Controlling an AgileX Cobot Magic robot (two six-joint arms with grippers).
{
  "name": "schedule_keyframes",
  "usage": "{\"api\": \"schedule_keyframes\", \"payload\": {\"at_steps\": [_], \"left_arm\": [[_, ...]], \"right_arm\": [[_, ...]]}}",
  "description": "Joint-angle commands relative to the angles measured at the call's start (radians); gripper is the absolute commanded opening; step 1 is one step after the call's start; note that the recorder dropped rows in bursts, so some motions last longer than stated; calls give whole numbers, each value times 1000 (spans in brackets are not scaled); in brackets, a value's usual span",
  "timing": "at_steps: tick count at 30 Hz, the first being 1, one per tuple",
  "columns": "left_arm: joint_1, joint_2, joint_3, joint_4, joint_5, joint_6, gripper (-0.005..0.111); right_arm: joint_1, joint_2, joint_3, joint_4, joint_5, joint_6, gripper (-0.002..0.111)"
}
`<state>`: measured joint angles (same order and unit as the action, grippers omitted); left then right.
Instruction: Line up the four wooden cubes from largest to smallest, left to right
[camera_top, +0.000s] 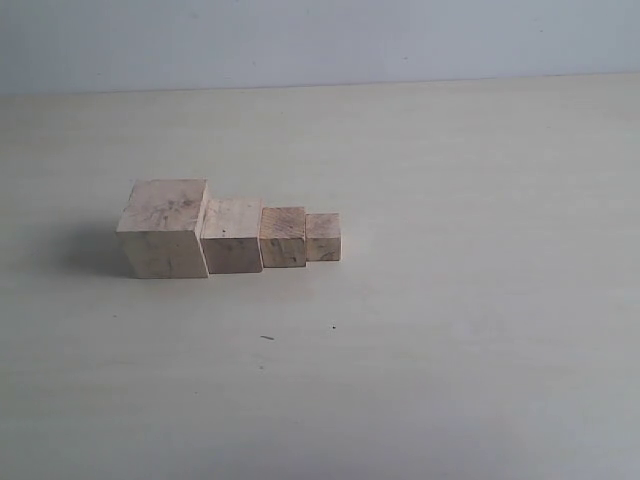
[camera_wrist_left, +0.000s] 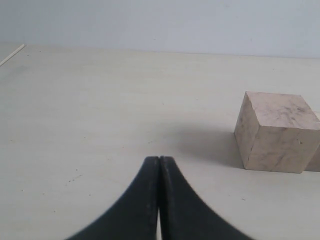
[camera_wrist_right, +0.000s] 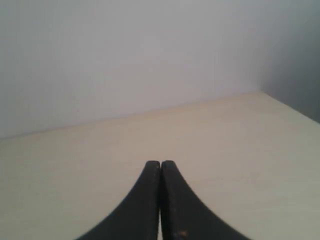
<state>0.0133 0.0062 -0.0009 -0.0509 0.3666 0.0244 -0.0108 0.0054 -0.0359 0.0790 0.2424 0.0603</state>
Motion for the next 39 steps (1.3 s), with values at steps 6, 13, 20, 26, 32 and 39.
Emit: {"api": "schedule_keyframes", "payload": {"at_steps": [6, 13, 20, 26, 32, 39], "left_arm": [[-6, -6, 1, -8, -14, 1, 0], [-6, -6, 1, -8, -14, 1, 0], [-6, -6, 1, -8, -14, 1, 0], [-6, -6, 1, -8, -14, 1, 0], [-6, -6, 1, -8, -14, 1, 0], [-6, -6, 1, -8, -14, 1, 0]], "right_arm": [[-6, -5, 36, -38, 29, 17, 0], [-6, -5, 36, -38, 104, -12, 0], [-6, -5, 36, -34, 110, -7, 0], [-6, -5, 36, -34, 108, -7, 0], [-6, -5, 36, -34, 108, -7, 0], [-6, -5, 36, -34, 108, -7, 0]]}}
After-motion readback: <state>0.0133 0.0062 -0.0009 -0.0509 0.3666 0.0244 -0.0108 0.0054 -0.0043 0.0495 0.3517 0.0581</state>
